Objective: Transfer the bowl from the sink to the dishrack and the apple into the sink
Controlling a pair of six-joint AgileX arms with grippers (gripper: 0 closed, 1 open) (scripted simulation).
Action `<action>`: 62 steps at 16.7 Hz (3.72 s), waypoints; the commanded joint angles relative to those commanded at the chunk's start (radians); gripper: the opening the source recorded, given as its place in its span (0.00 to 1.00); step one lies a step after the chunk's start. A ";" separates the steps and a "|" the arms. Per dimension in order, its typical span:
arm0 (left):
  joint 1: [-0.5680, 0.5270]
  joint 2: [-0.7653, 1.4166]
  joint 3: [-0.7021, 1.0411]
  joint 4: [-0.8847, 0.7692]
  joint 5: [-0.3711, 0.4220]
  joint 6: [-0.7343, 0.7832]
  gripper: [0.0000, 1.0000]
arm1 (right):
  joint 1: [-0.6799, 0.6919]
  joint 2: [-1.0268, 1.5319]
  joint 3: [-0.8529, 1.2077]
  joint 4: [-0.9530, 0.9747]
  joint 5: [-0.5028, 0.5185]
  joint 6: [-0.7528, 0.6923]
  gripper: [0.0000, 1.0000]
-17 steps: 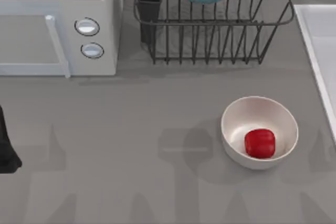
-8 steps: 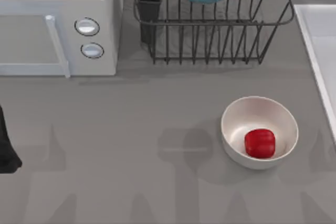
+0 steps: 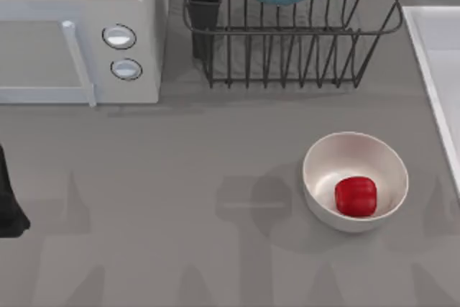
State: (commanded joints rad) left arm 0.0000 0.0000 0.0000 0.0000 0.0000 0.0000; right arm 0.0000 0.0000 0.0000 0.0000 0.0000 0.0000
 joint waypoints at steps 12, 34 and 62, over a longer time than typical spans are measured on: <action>0.000 0.000 0.000 0.000 0.000 0.000 1.00 | 0.019 0.063 0.062 -0.047 0.003 0.021 1.00; 0.000 0.000 0.000 0.000 0.000 0.000 1.00 | 0.478 1.848 1.403 -1.096 -0.004 0.493 1.00; 0.000 0.000 0.000 0.000 0.000 0.000 1.00 | 0.496 2.056 1.220 -0.734 0.002 0.513 0.62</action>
State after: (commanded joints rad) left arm 0.0000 0.0000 0.0000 0.0000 0.0000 0.0000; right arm 0.4959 2.0564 1.2201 -0.7344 0.0018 0.5134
